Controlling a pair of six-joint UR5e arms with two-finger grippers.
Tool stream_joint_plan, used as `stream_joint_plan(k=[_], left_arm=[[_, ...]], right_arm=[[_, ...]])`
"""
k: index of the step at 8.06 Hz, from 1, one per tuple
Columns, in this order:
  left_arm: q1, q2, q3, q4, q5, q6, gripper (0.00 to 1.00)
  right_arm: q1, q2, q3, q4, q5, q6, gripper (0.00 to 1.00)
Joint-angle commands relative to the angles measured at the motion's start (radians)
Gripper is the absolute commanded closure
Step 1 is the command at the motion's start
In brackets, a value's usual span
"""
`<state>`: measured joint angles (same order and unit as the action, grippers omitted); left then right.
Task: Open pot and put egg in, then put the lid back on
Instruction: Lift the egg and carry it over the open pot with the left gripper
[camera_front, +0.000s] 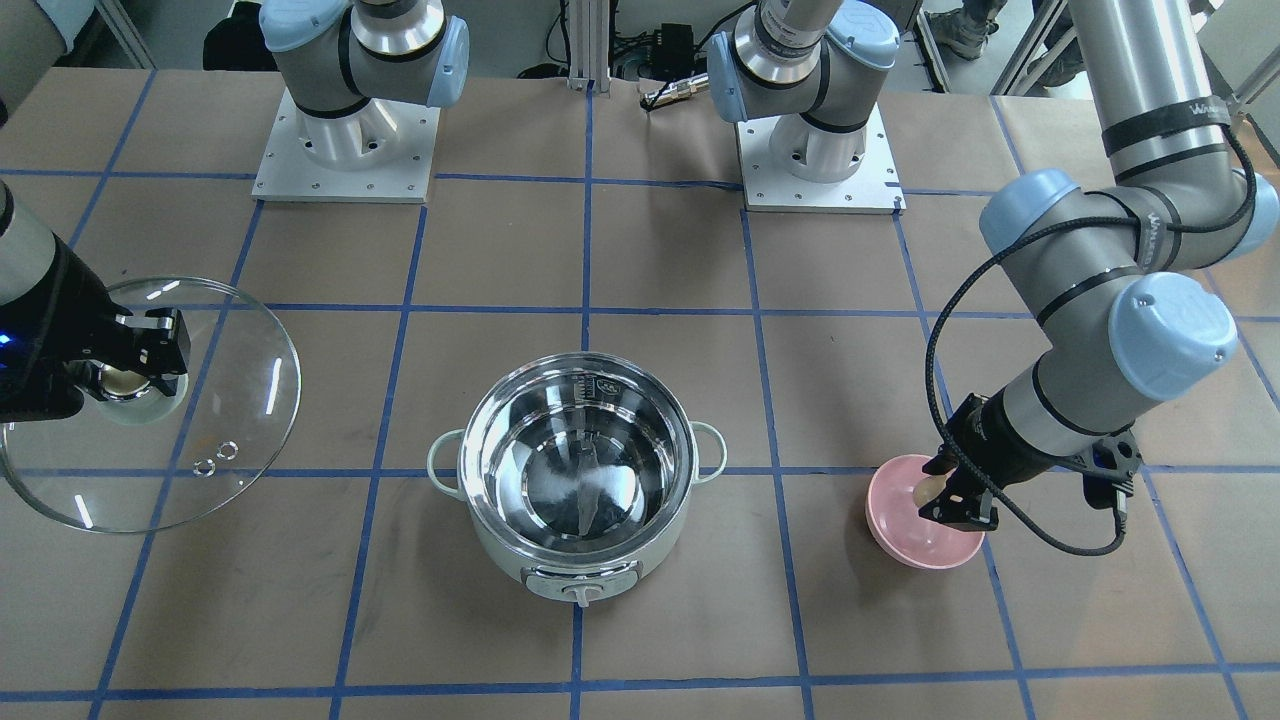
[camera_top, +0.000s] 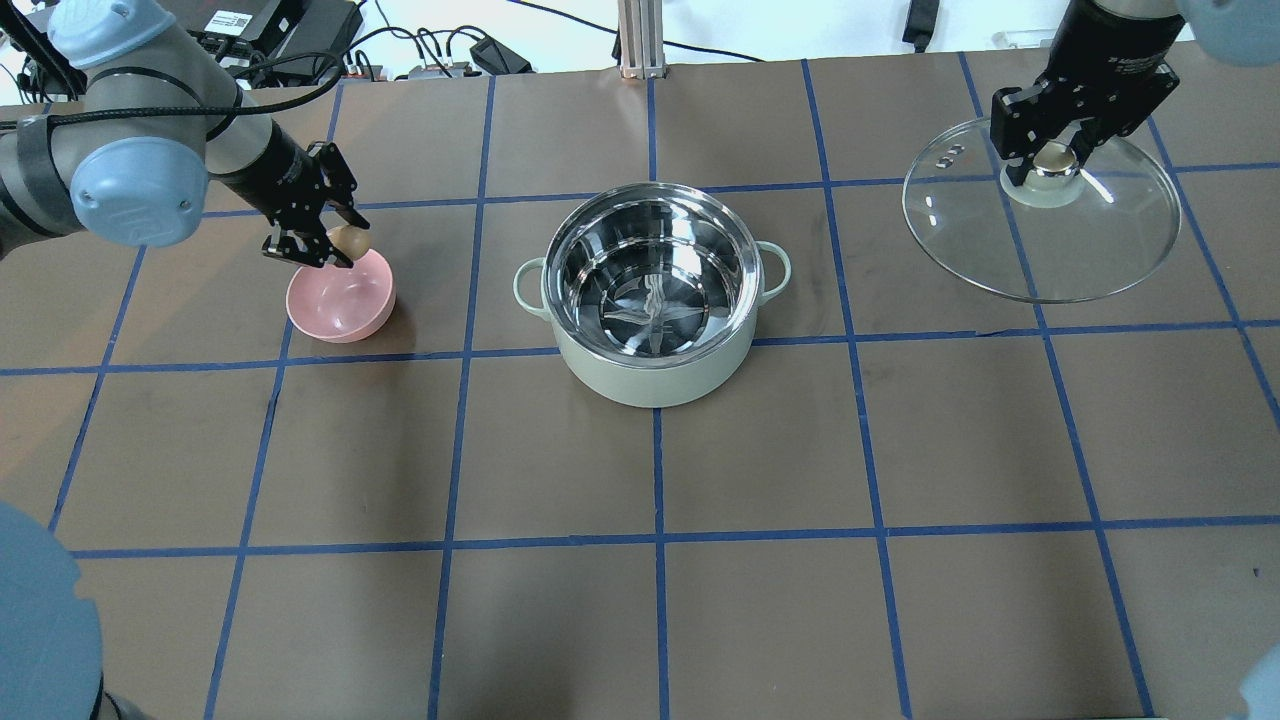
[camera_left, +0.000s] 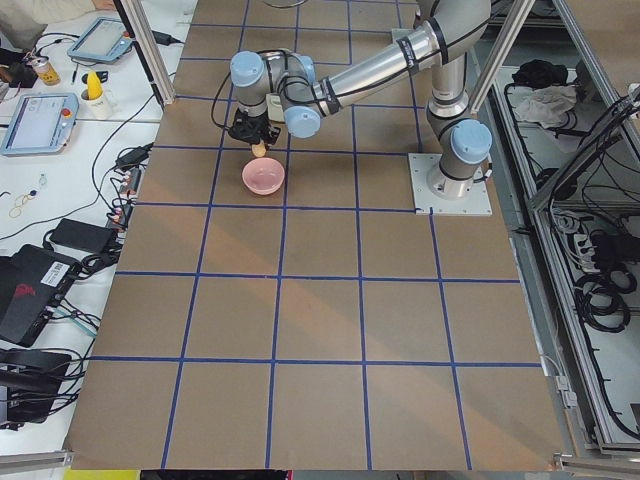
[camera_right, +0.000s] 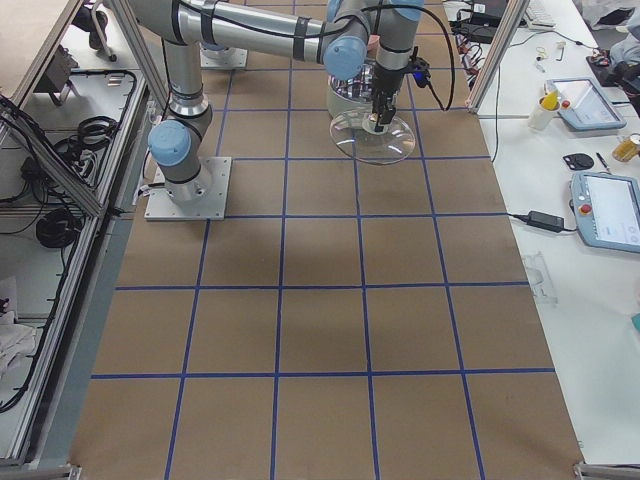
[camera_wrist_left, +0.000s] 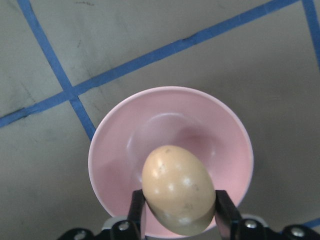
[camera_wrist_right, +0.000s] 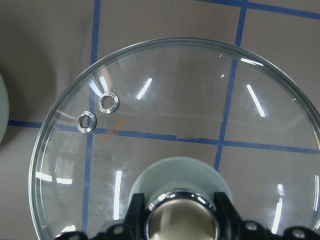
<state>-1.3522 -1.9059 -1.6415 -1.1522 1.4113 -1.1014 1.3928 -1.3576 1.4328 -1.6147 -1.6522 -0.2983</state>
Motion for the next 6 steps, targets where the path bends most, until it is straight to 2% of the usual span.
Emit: stream_joint_plan(k=[1, 5, 6], left_arm=[[-0.105, 0.039, 0.003, -0.012, -0.15, -0.212, 0.71], [-0.252, 0.039, 0.011, 0.023, -0.365, -0.513, 0.75], [-0.274, 0.031, 0.014, 0.051, -0.464, -0.575, 0.75]], right_arm=[[0.0, -0.001, 0.001, -0.001, 0.0, -0.001, 0.98], [0.0, 0.0, 0.001, 0.001, 0.0, 0.005, 0.98], [0.0, -0.001, 0.001, 0.002, 0.002, 0.007, 0.98]])
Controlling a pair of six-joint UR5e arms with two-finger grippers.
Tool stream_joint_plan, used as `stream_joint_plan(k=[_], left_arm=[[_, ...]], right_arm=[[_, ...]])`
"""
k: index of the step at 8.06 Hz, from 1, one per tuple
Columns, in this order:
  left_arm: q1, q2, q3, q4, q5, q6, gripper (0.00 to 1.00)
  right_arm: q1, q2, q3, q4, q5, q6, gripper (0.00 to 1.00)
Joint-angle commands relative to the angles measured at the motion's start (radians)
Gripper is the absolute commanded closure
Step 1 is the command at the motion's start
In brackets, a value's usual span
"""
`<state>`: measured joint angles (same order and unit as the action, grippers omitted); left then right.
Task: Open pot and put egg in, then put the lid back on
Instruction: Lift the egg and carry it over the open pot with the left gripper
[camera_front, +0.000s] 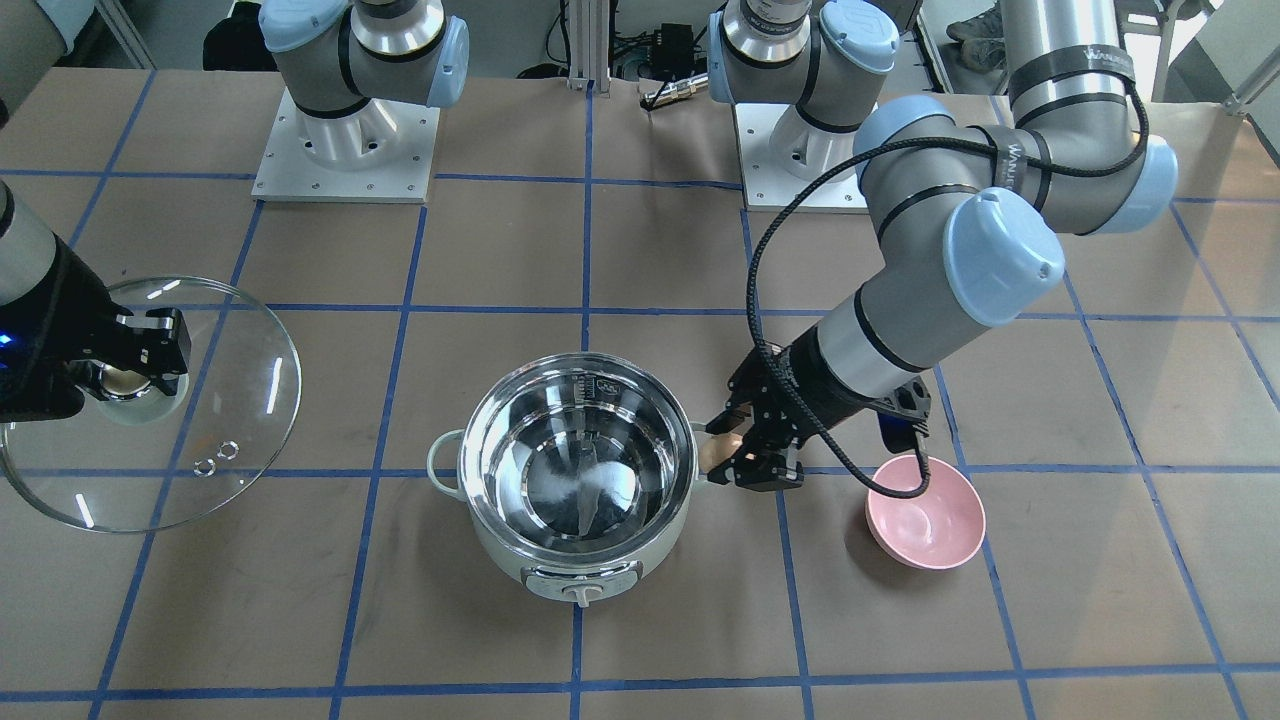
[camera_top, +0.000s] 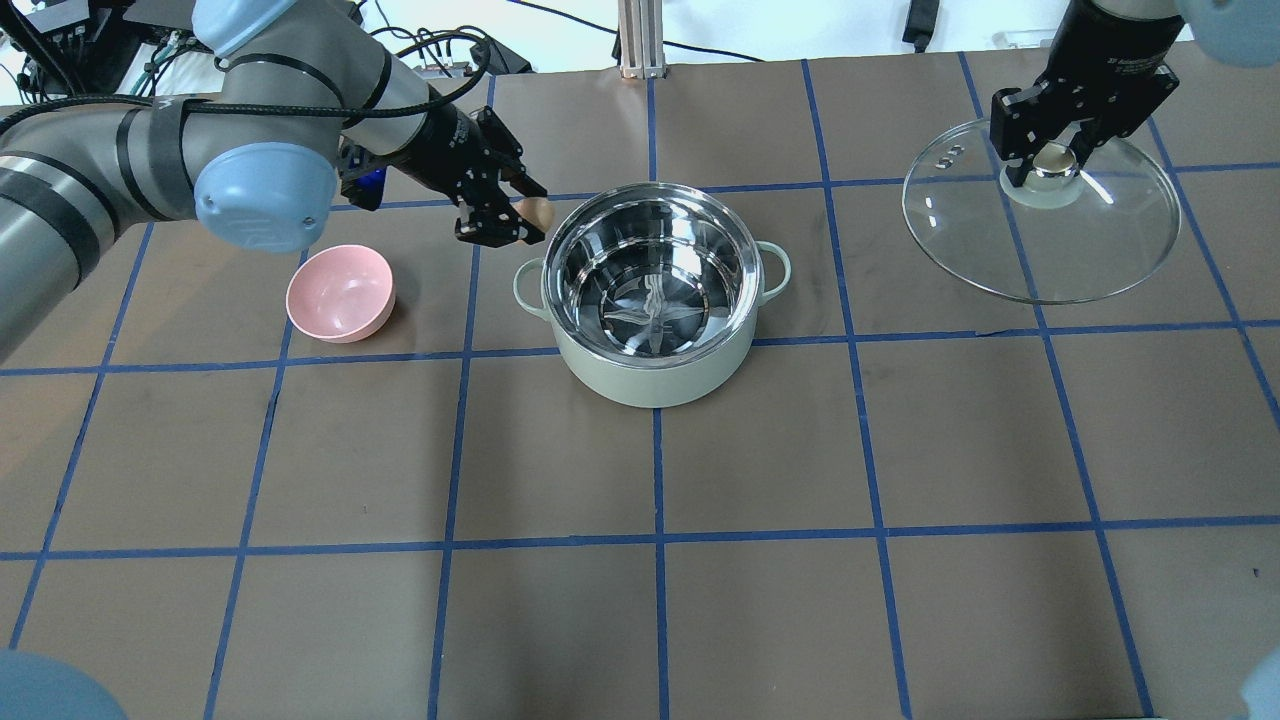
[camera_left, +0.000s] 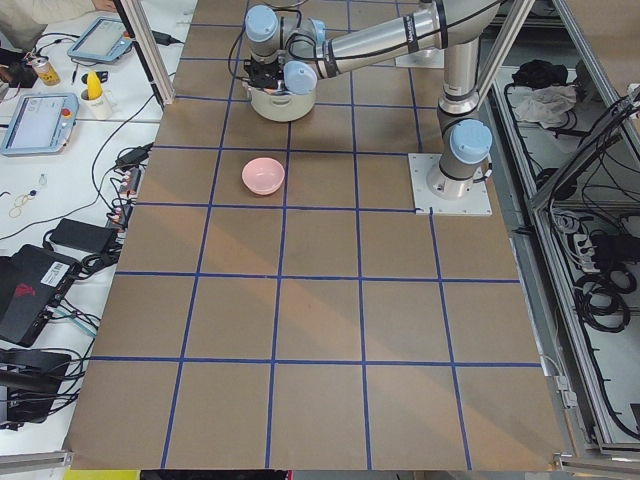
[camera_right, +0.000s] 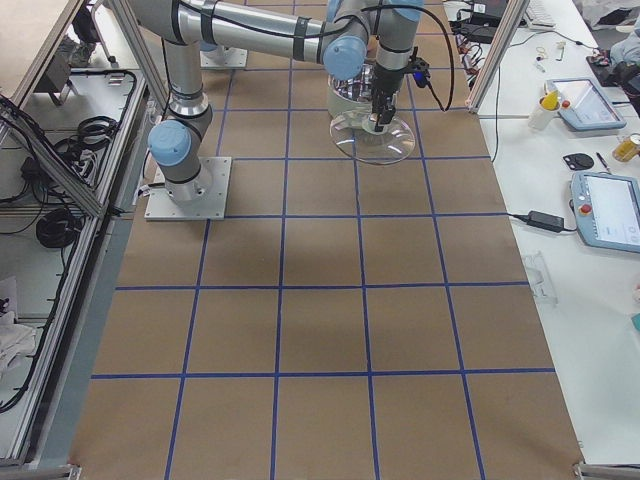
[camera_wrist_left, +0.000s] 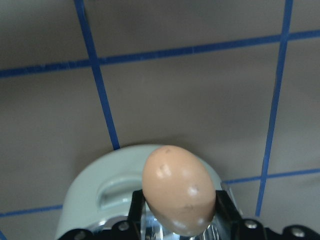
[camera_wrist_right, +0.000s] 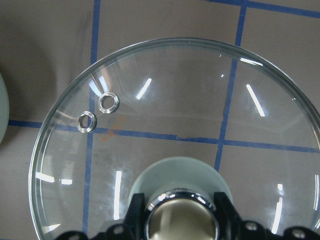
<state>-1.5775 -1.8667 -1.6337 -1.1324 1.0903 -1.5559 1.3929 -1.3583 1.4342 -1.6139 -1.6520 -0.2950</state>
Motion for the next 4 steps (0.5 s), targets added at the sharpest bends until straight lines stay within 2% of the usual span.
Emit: stream_joint_plan(k=[1, 4], left_arm=[[-0.062, -0.023, -0.001, 0.077, -0.147, -0.163, 0.75], [-0.113, -0.083, 0.0, 0.08, -0.145, -0.173, 0.72]], right_arm=[[0.0, 0.001, 0.0, 0.002, 0.001, 0.004, 0.98], [0.0, -0.001, 0.005, 0.0, 0.001, 0.004, 0.98]])
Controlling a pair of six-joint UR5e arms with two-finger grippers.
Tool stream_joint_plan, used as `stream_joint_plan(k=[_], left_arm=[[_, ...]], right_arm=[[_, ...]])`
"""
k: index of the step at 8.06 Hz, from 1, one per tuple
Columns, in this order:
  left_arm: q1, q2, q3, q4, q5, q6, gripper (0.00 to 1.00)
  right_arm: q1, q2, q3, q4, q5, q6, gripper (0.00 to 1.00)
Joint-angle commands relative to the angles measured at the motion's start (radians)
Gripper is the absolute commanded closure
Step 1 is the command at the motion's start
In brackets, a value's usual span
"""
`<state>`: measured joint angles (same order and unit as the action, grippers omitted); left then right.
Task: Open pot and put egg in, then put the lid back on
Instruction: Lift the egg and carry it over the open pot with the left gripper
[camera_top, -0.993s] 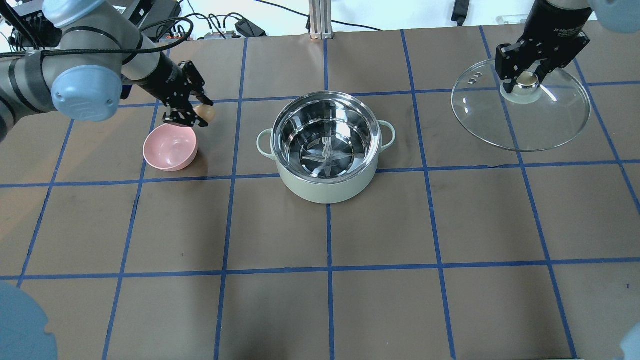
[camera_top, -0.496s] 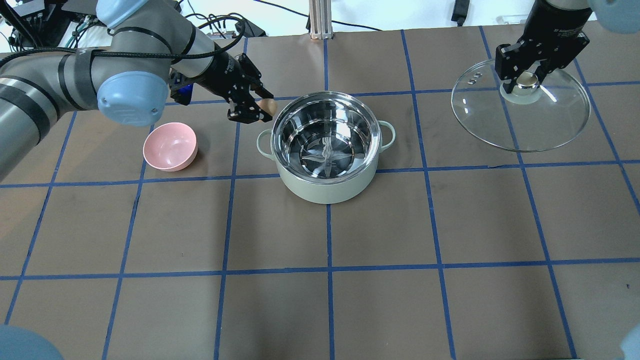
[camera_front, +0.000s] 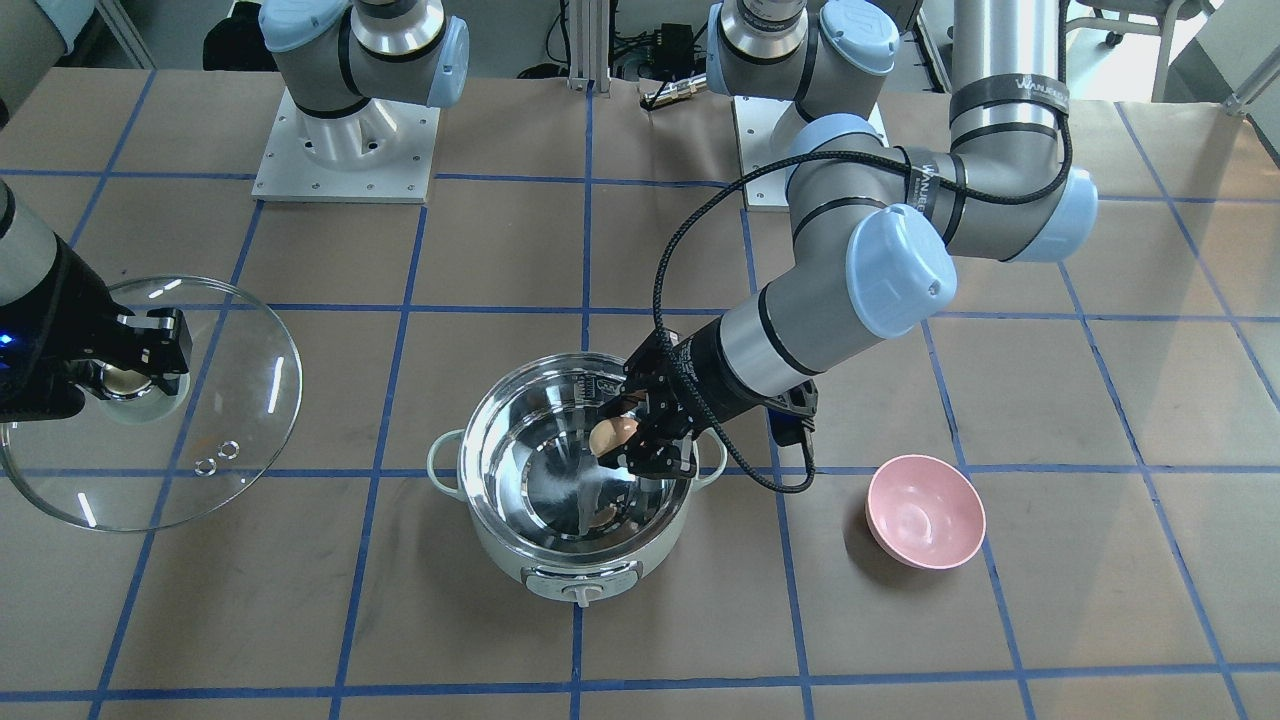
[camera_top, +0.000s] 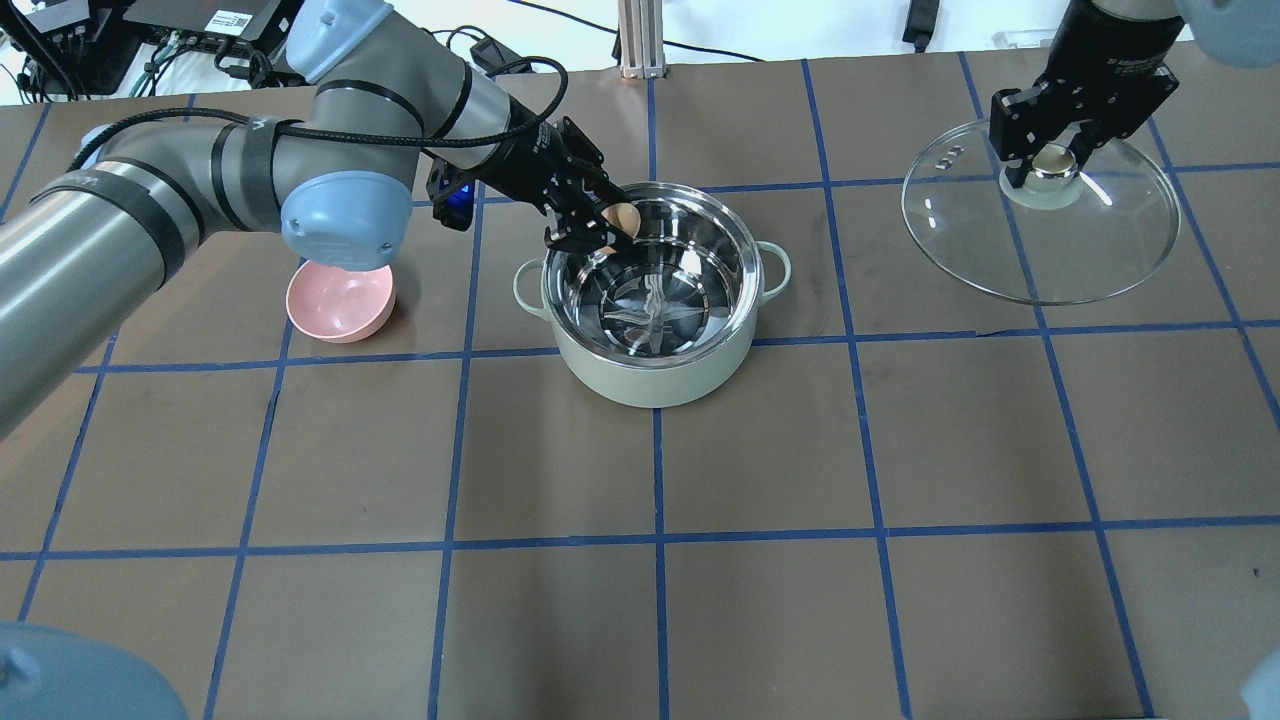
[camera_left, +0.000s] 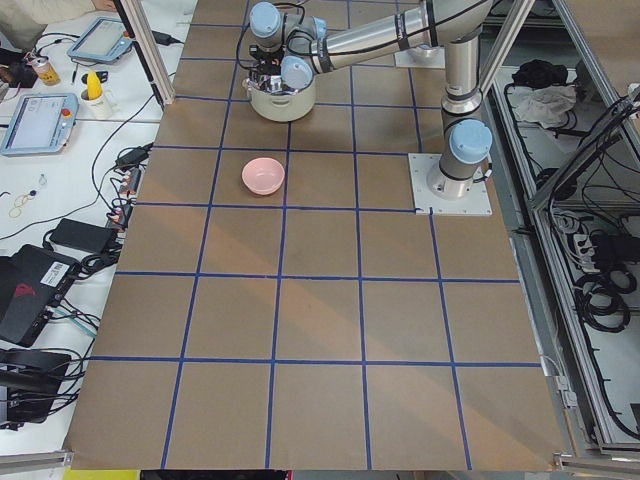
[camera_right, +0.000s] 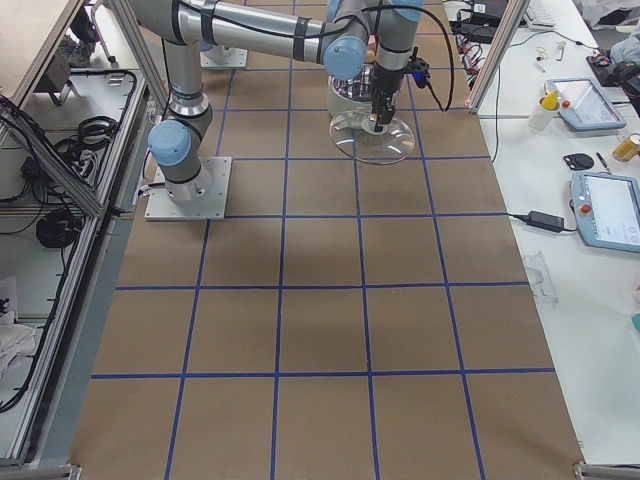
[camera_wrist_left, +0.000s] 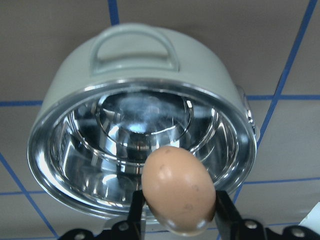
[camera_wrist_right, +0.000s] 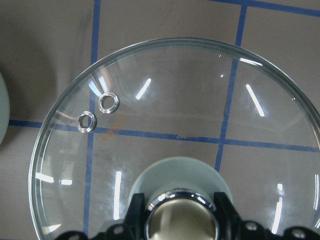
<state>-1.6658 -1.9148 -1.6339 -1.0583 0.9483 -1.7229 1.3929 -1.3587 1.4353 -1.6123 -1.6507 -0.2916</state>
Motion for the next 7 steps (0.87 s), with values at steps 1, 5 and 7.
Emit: stream_joint_plan(k=[1, 5, 7], left_arm=[[-0.026, -0.05, 0.0, 0.004, 0.0, -0.004, 0.72], [-0.028, -0.107, 0.003, 0.001, 0.023, 0.003, 0.19], [-0.031, -0.09, 0.005, -0.008, 0.113, 0.009, 0.04]], right_arm=[[0.0, 0.0, 0.004, -0.001, 0.0, 0.0, 0.98], [0.005, -0.002, 0.004, -0.009, -0.003, 0.002, 0.98], [0.009, -0.01, 0.002, -0.017, 0.0, 0.009, 0.97]])
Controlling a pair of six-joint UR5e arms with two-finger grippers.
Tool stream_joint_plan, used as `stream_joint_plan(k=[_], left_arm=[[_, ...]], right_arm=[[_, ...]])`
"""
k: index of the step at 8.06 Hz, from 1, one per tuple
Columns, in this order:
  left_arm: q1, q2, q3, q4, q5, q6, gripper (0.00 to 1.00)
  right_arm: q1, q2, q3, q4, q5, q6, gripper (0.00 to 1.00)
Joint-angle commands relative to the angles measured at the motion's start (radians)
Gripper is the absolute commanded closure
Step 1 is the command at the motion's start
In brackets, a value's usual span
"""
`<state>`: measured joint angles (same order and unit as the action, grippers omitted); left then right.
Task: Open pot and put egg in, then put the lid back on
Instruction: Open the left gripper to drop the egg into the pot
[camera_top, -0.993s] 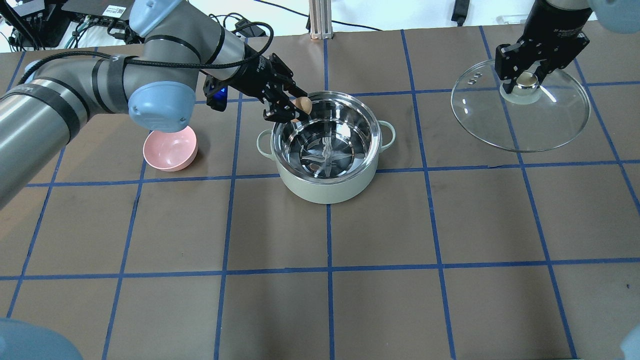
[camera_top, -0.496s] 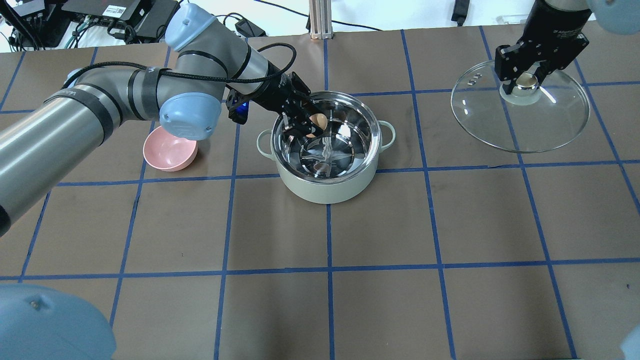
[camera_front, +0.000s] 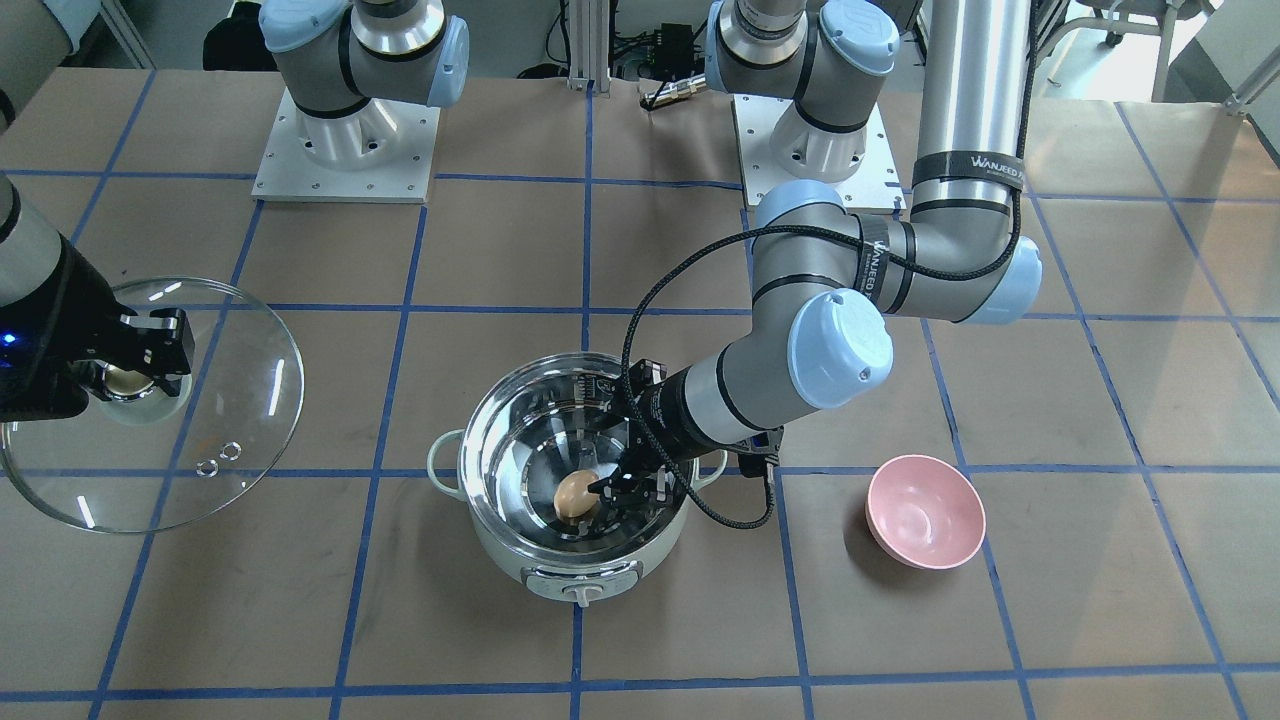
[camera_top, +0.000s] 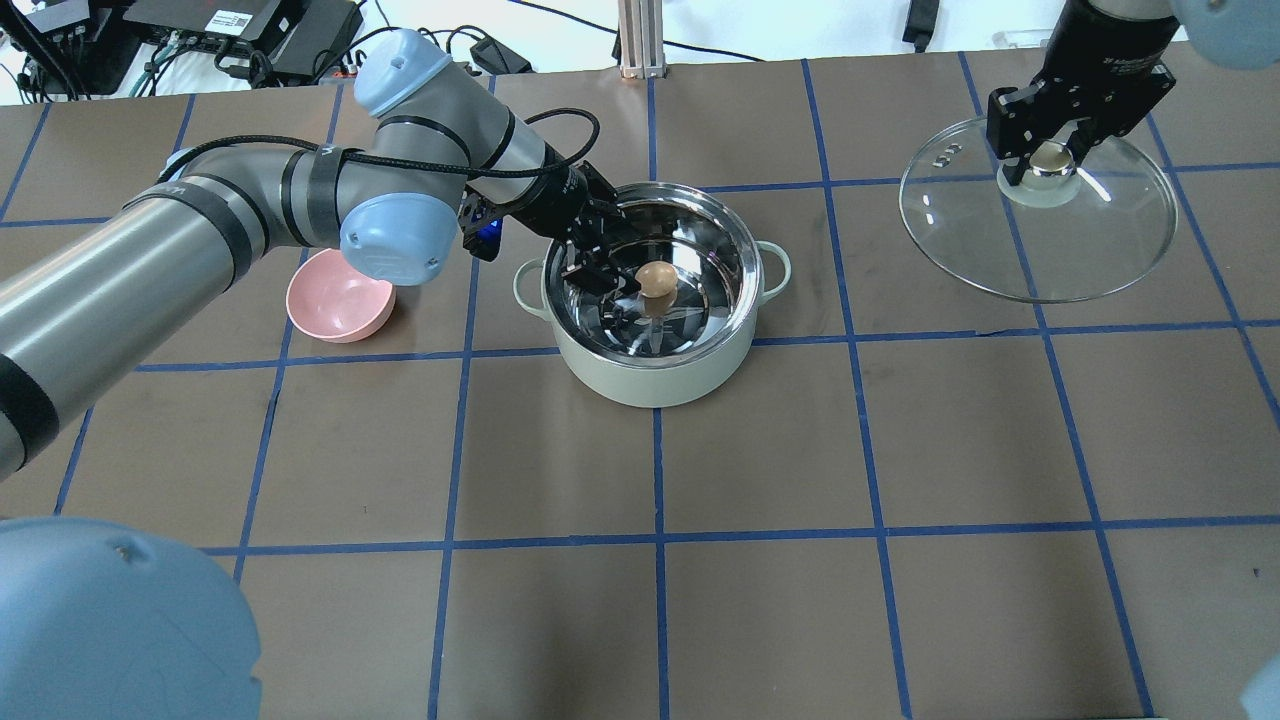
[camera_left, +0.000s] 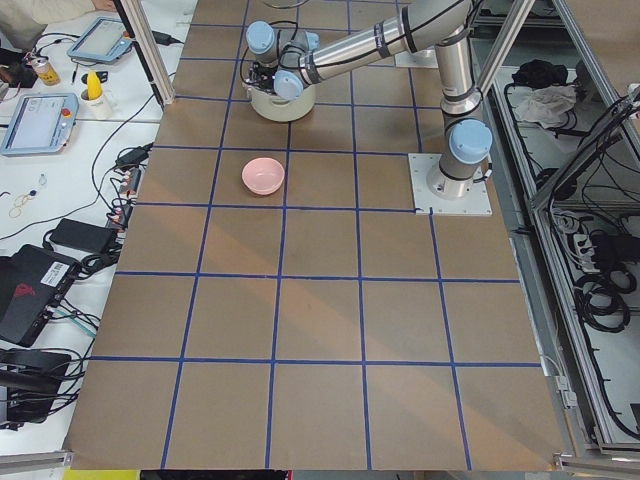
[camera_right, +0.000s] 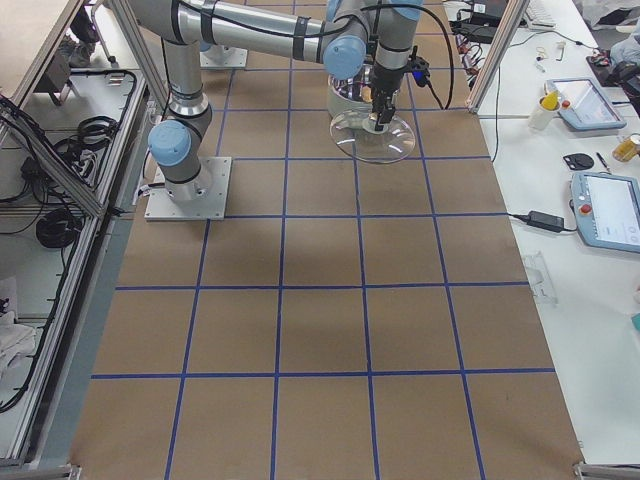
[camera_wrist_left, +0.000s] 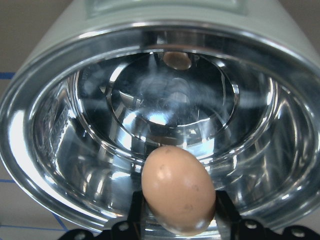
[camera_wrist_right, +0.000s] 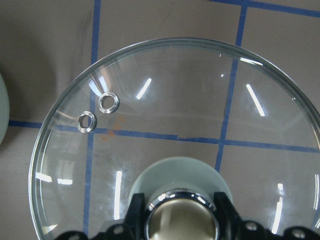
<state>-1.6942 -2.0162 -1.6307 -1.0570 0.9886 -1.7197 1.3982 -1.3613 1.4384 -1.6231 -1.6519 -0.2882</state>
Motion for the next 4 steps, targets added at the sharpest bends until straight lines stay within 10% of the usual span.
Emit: stream_joint_plan(k=[1, 4], left_arm=[[-0.002, 0.028, 0.009, -0.04, 0.112, 0.023, 0.03], [-0.001, 0.083, 0.127, -0.246, 0.134, 0.409, 0.0]], right_arm=[[0.016, -0.015, -0.009, -0.006, 0.012, 0.05, 0.96], [0.14, -0.027, -0.018, -0.009, 0.009, 0.22, 0.95]])
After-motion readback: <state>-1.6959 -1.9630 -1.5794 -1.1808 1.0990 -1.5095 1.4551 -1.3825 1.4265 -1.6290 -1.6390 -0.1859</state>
